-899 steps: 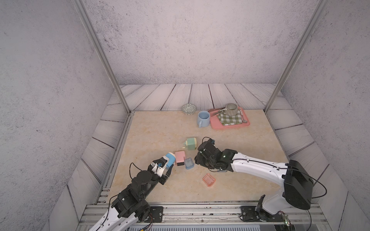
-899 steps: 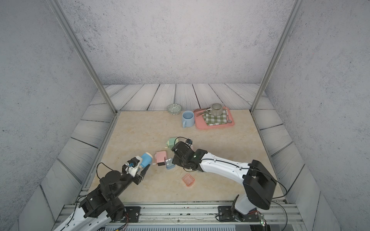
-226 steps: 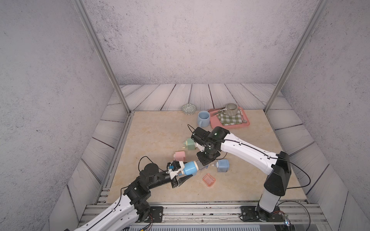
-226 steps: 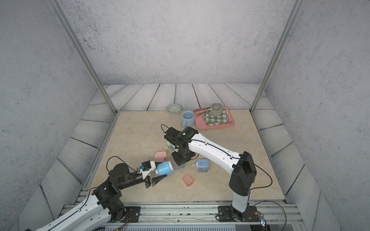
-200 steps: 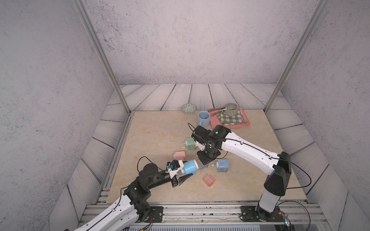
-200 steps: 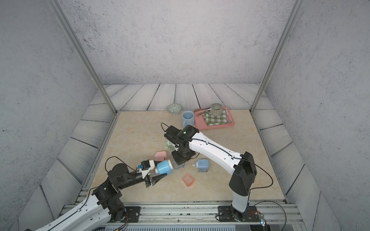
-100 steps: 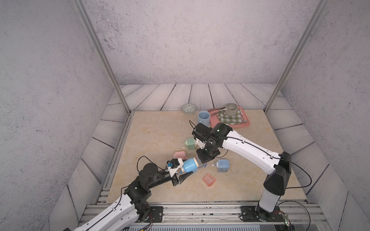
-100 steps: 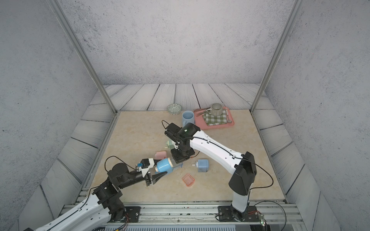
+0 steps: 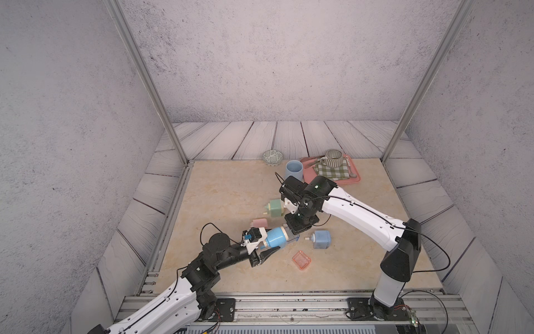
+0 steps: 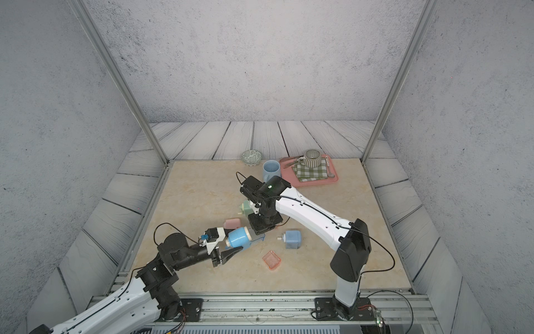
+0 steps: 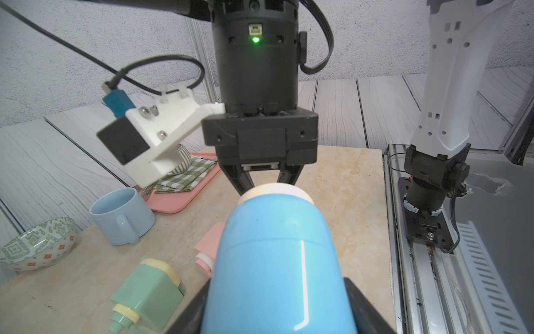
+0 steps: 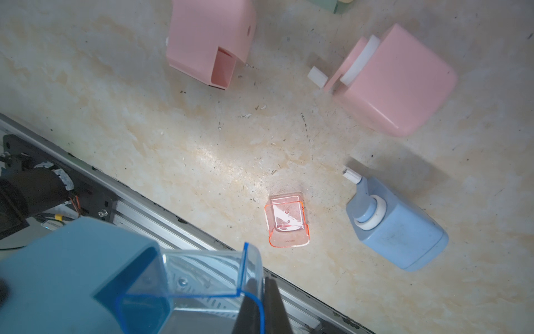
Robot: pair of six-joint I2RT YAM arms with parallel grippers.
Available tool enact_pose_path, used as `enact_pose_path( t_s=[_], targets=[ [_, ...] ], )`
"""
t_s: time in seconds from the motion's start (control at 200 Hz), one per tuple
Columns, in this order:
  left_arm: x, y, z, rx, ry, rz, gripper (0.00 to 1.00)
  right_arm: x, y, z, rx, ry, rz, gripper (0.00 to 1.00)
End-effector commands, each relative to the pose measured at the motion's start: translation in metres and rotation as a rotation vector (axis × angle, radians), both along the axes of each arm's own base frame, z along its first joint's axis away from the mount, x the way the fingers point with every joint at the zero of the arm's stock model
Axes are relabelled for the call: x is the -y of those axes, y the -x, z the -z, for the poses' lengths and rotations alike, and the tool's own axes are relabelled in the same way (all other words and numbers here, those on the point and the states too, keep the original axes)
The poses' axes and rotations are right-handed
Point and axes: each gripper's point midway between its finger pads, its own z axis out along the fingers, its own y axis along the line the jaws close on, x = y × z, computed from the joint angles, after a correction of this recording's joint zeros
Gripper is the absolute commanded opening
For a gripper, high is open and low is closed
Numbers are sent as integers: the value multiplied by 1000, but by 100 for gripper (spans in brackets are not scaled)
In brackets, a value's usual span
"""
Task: Put the tray back into the pencil sharpener
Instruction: Close the container of the pencil sharpener.
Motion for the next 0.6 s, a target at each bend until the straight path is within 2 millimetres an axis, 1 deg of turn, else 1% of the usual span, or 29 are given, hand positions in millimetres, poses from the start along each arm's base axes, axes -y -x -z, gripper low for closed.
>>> enact_pose_path(
  t_s=[0.0, 0.08, 0.26, 0.32, 0.39, 0.48, 0.596],
  targets=[
    [4, 4, -25, 114, 10, 49, 0, -22, 28, -27, -77, -158, -117, 0],
    [7, 5, -25, 141, -15, 70, 0, -26, 32, -31, -91, -190, -149, 0],
    [10, -4, -31, 180, -22, 45, 0, -26, 35, -34, -102, -195, -155, 0],
    [10, -9, -39, 172, 16, 19, 0, -21, 28, -31, -75, -159, -121, 0],
    [11, -10, -45, 144, 55, 16, 0, -13, 18, -27, -49, -121, -63, 0],
    [13, -8, -48, 108, 91, 31, 0, -10, 9, -25, -45, -133, 0, 0],
    [13, -3, -49, 74, 113, 51, 0, -11, 2, -30, -40, -174, 38, 0]
  ],
)
